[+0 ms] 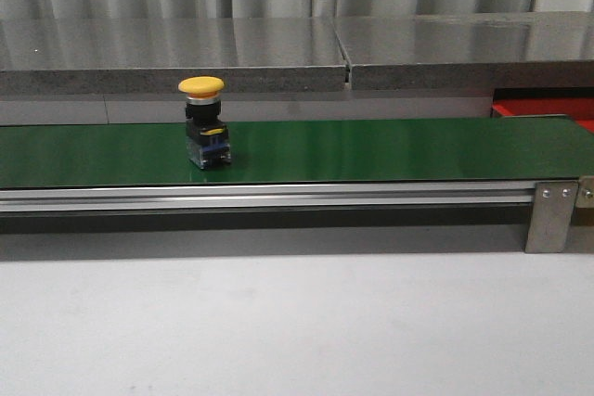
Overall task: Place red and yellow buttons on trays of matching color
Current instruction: 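Move the red button into the red tray and open the right gripper, then move the right gripper over the yellow button and grasp it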
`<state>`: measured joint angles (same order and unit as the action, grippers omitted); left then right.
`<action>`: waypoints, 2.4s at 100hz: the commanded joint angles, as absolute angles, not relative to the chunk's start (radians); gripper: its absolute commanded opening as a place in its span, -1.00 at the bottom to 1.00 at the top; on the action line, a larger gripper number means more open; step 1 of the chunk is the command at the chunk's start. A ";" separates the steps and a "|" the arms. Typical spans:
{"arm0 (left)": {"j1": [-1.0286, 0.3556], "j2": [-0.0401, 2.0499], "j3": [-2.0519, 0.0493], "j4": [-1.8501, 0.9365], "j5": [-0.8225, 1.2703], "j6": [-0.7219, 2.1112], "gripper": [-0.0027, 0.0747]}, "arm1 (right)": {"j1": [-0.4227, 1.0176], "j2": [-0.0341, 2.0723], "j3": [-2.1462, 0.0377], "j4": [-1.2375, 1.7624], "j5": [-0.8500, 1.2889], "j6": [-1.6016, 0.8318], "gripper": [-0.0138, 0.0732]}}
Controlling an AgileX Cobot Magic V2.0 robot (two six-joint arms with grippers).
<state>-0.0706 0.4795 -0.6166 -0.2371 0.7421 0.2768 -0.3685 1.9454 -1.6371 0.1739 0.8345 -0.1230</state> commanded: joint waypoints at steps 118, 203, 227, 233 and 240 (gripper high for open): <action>-0.079 0.482 -0.645 -0.260 0.679 0.274 -0.98 | -0.374 1.919 -1.641 0.192 0.678 -0.120 0.41; -0.079 0.482 -0.645 -0.260 0.679 0.274 -0.98 | -0.116 1.481 -1.387 0.186 0.850 -0.158 0.42; -0.079 0.482 -0.645 -0.260 0.679 0.274 -0.98 | 0.034 1.491 -1.396 0.186 0.877 -0.188 0.75; -0.079 0.482 -0.645 -0.260 0.679 0.274 -0.98 | 0.068 1.509 -1.411 0.187 0.897 -0.188 0.76; -0.079 0.482 -0.645 -0.260 0.679 0.274 -0.98 | 0.104 1.543 -1.439 0.187 0.936 -0.192 0.75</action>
